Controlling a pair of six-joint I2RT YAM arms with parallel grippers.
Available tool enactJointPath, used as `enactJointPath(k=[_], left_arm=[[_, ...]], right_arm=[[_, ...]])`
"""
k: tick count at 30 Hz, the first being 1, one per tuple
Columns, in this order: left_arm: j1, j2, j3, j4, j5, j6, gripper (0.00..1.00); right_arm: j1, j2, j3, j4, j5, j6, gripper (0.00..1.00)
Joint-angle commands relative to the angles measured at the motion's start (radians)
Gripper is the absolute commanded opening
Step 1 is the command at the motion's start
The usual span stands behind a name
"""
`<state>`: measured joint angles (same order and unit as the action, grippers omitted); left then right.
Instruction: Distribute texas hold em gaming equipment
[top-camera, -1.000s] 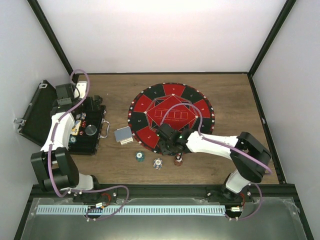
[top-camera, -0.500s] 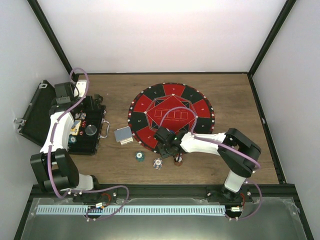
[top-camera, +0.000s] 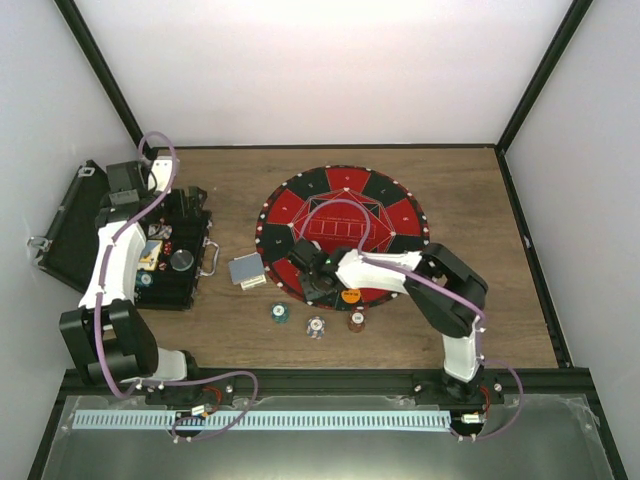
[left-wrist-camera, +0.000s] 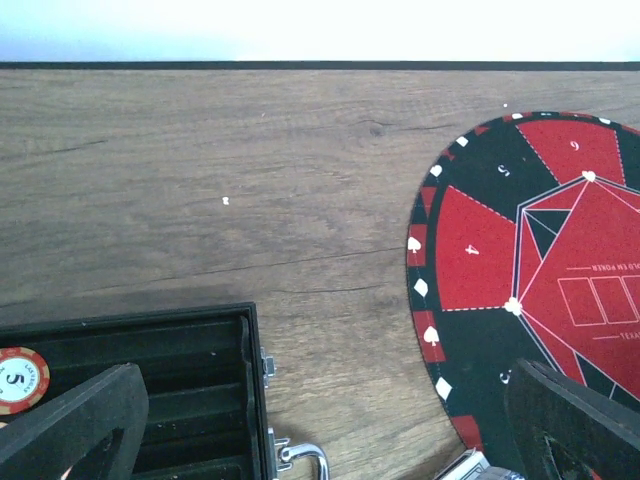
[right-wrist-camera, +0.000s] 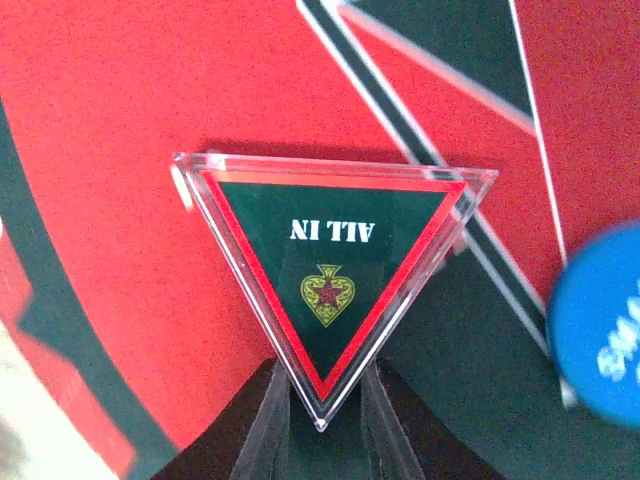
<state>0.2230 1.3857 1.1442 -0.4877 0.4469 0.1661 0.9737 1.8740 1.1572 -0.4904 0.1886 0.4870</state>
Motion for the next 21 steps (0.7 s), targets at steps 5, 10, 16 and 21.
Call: enactJointPath(k=[5, 10, 16, 21], left_arm=[[0.005, -0.021, 0.042, -0.061, 0.046, 0.048, 1.0], [0.004, -0.018, 0.048, -0.096, 0.073, 0.068, 1.0], [0.006, -0.015, 0.064, -0.111, 0.106, 0.07, 1.0], [0.005, 0.007, 0.095, -0.149, 0.128, 0.088, 1.0]], right_arm=[[-0.067, 0.217, 0.269, 0.036, -0.023, -0.095, 0.21], [-0.099, 0.34, 0.454, 0.0, -0.042, -0.136, 0.21], [-0.127, 0.447, 0.618, -0.053, -0.056, -0.169, 0.22], [-0.135, 0.403, 0.623, -0.08, -0.032, -0.175, 0.37]])
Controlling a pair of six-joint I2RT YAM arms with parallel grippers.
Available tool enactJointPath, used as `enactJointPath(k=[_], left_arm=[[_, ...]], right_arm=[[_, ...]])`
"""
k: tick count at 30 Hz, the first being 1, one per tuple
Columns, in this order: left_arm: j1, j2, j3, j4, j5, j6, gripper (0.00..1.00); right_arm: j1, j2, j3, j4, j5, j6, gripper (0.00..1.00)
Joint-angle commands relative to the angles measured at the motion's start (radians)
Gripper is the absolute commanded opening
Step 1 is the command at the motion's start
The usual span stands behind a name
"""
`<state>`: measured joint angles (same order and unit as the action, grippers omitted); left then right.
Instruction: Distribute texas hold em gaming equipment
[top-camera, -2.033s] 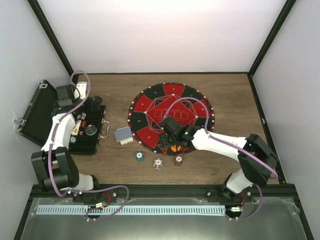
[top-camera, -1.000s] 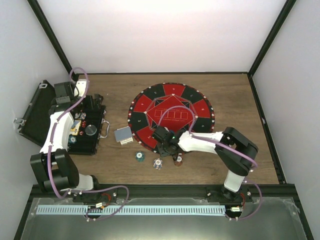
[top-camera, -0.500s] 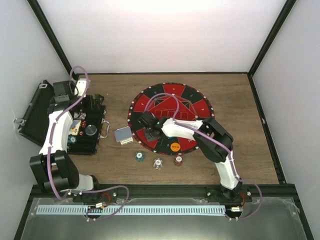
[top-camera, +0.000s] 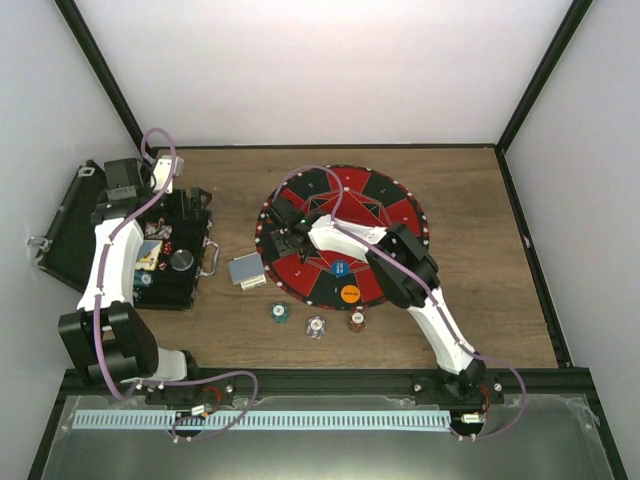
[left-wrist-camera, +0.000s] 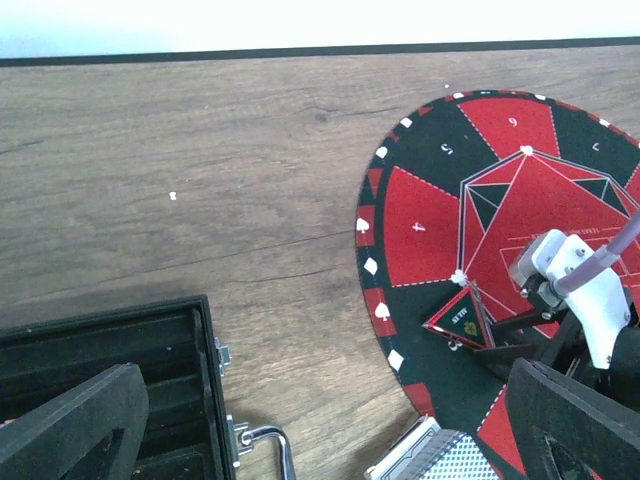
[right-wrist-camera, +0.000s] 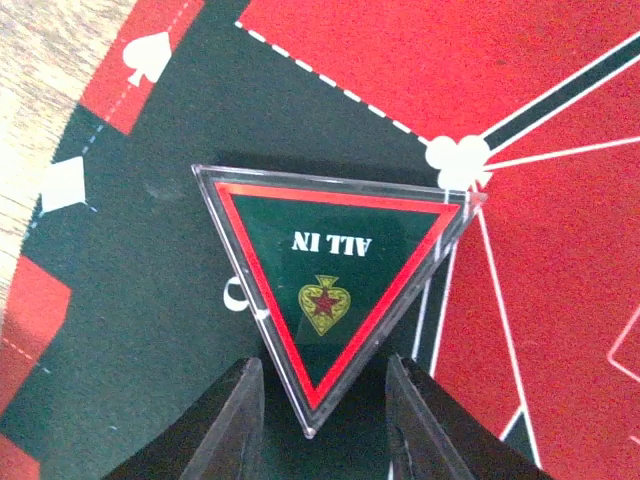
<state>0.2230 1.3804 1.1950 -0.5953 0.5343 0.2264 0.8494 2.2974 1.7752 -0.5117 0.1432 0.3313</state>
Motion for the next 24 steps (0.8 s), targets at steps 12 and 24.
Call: enactJointPath(k=[12, 24], left_arm=[[0.005, 0.015, 0.067, -0.066, 0.071, 0.039, 1.0], [0.004, 0.02, 0.094, -0.113, 0.091, 0.084, 1.0]], right_arm=[[-0.028, -0.477, -0.574, 0.033, 0.09, 0.059, 0.67], [-0.03, -0.54, -0.757, 0.089, 0.056, 0.092, 0.61]])
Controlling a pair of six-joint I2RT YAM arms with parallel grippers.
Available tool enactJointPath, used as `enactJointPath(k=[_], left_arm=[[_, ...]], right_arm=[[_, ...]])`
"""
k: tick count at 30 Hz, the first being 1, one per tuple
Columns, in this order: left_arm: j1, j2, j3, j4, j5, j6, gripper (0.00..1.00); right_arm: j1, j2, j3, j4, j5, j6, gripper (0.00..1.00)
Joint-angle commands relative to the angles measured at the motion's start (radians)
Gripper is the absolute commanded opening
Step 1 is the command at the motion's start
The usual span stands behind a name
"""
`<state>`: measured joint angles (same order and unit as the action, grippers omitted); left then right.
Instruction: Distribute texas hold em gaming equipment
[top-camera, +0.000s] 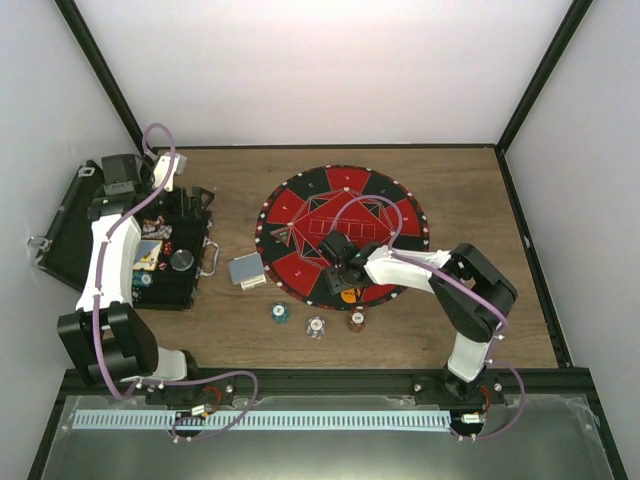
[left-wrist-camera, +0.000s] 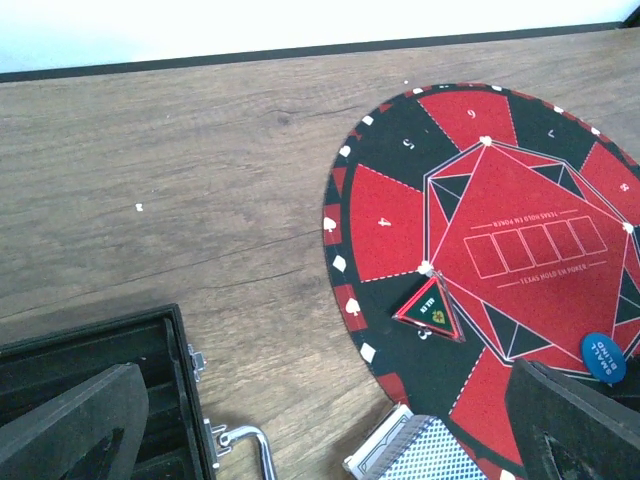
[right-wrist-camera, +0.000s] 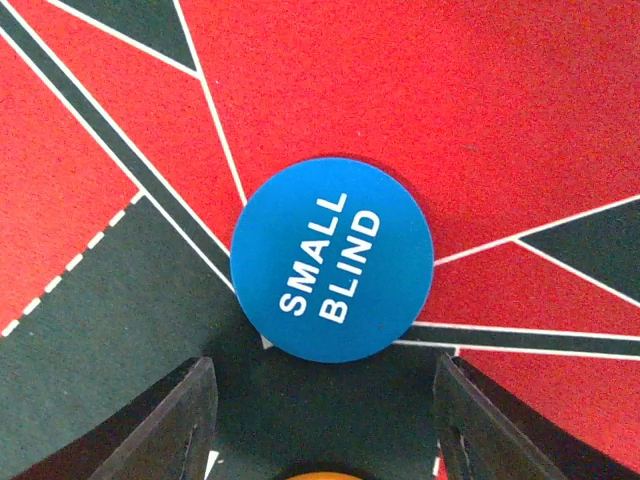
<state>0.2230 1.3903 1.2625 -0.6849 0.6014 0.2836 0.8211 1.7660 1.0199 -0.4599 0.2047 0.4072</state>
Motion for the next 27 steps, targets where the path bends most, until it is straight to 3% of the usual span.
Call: enactJointPath(k=[1, 7, 15, 27], left_arm=[[0.005, 0.01, 0.026, -0.024, 0.023, 0.027, 1.0], [0.005, 0.012, 0.024, -0.024, 0.022, 0.032, 1.0], [0.005, 0.021, 0.023, -0.015, 0.01, 0.029, 1.0], [0.005, 0.034, 0.005, -0.017, -0.007, 0.031, 1.0]], right_arm=[[-0.003, 0.001, 0.003, 0.039, -0.005, 0.015, 0.6], [-0.031, 0.051, 0.039, 0.06, 0.01, 0.0, 0.49], [-0.164, 0.127, 0.132, 0.103, 0.013, -0.074, 0.36], [-0.324, 0.481, 0.667, 0.028, -0.008, -0.181, 0.34]])
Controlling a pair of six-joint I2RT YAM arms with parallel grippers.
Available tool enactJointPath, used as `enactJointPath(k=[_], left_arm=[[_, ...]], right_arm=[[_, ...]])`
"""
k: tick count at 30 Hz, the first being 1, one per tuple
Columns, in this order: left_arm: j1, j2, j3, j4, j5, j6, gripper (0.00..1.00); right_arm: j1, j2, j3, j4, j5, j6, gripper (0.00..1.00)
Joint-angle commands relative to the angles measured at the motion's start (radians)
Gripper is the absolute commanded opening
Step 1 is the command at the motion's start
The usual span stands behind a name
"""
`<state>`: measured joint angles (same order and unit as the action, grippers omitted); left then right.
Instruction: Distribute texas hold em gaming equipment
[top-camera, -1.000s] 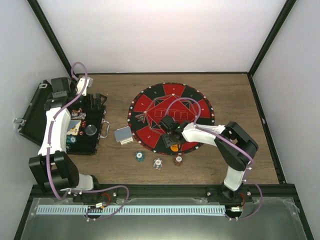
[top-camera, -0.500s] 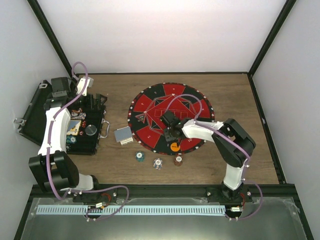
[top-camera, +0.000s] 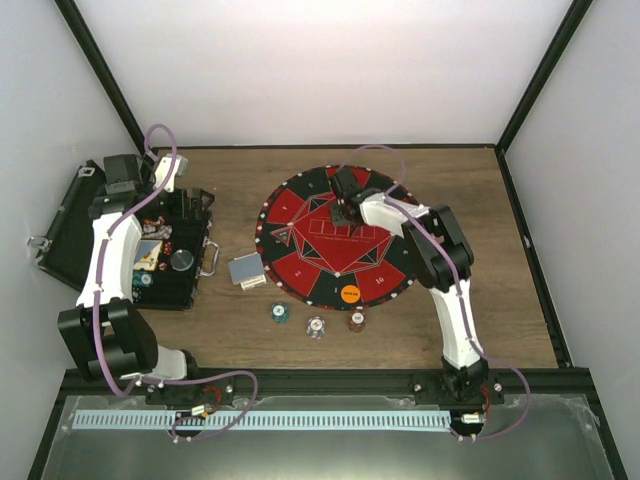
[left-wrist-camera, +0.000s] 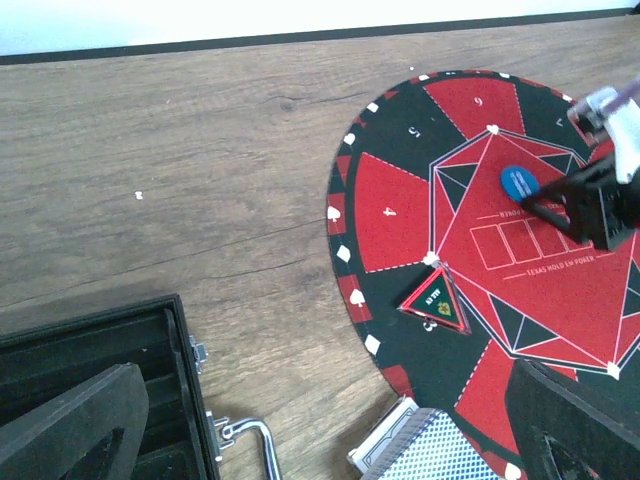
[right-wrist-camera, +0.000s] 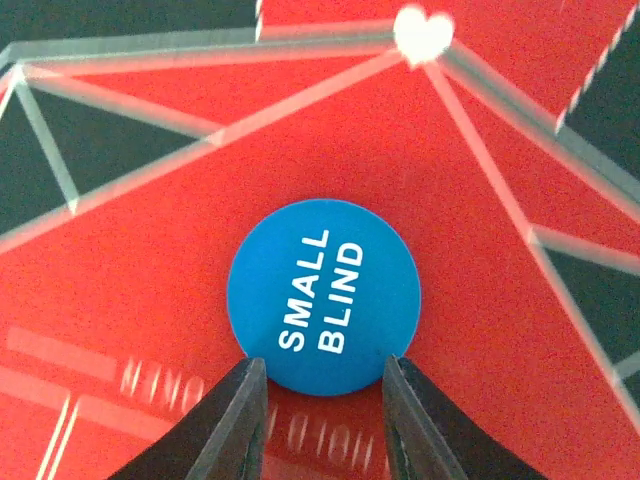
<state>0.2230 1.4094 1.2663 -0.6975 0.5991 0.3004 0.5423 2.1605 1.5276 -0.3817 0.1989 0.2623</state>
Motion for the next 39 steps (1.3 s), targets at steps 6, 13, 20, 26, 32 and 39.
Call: enactJointPath(k=[6, 13, 20, 26, 32, 39], left_arm=[[0.004, 0.014, 0.004, -0.022, 0.004, 0.027, 1.0], [0.005, 0.003, 0.004, -0.033, 0.01, 0.035, 1.0], [0.005, 0.002, 0.014, -0.056, -0.005, 0.041, 1.0], [0.003, -0.014, 0.022, -0.079, 0.013, 0.051, 1.0], [0.003, -0.014, 0.024, -0.079, -0.004, 0.046, 1.0], [0.003, -0.03, 0.028, -0.071, -0.01, 0.029, 1.0]], right_arm=[[-0.082, 0.26, 0.465, -0.179, -0.021, -0.052, 0.35], [-0.079, 0.225, 0.506, -0.239, -0.054, -0.065, 0.44], [0.021, -0.102, 0.117, -0.195, 0.03, -0.055, 0.57], [0.166, -0.394, -0.292, -0.168, 0.01, 0.005, 0.58], [0.265, -0.543, -0.484, -0.182, -0.023, 0.068, 0.56], [0.332, -0.542, -0.501, -0.217, -0.035, 0.079, 0.53]])
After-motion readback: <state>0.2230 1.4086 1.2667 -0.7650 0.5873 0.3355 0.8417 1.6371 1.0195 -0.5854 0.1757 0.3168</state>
